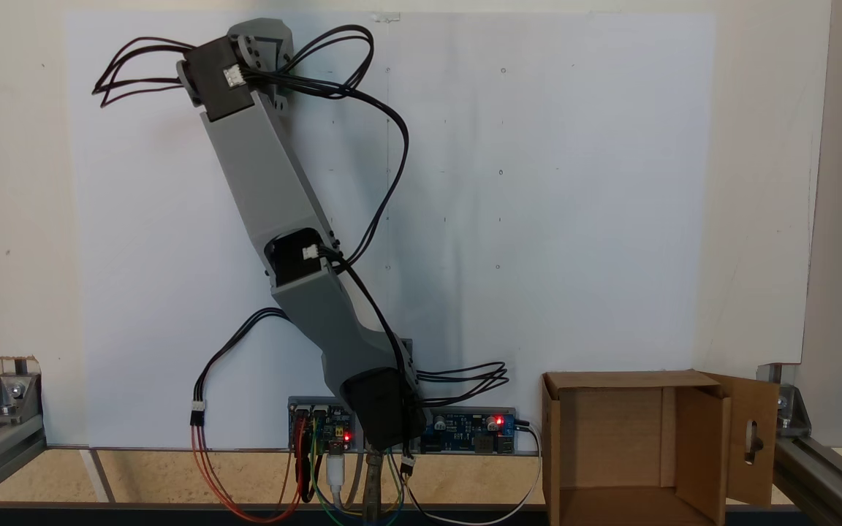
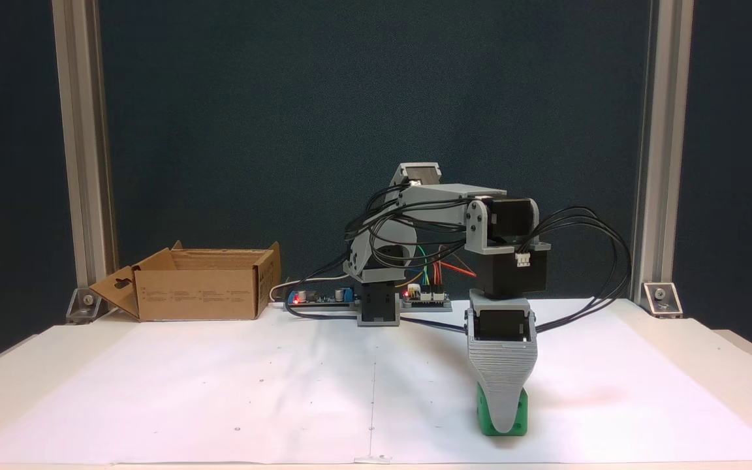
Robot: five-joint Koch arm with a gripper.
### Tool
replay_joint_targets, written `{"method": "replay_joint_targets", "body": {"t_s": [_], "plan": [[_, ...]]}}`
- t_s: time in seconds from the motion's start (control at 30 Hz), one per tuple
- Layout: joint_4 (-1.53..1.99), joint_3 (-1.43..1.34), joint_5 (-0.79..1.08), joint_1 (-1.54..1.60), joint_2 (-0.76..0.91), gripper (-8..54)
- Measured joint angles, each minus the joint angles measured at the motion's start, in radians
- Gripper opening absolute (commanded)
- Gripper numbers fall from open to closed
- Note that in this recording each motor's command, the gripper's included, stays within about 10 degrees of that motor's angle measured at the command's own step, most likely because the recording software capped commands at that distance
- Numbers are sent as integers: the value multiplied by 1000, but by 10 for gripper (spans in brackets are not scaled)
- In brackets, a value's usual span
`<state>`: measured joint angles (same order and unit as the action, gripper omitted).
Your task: Grasp a green dice and put it in the bin.
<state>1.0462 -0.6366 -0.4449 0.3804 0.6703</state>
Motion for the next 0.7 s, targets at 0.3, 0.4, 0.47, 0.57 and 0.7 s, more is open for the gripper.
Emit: {"method": "replay_joint_targets", "body": {"t_s": [0.3, 0.4, 0.47, 0.57, 0.7], "plan": [[0, 0, 0, -3, -2, 120], [0, 0, 0, -6, -2, 120], [0, 0, 0, -11, -2, 120], [2, 0, 0, -15, -2, 120], [11, -69, 0, -18, 77, 120]]}}
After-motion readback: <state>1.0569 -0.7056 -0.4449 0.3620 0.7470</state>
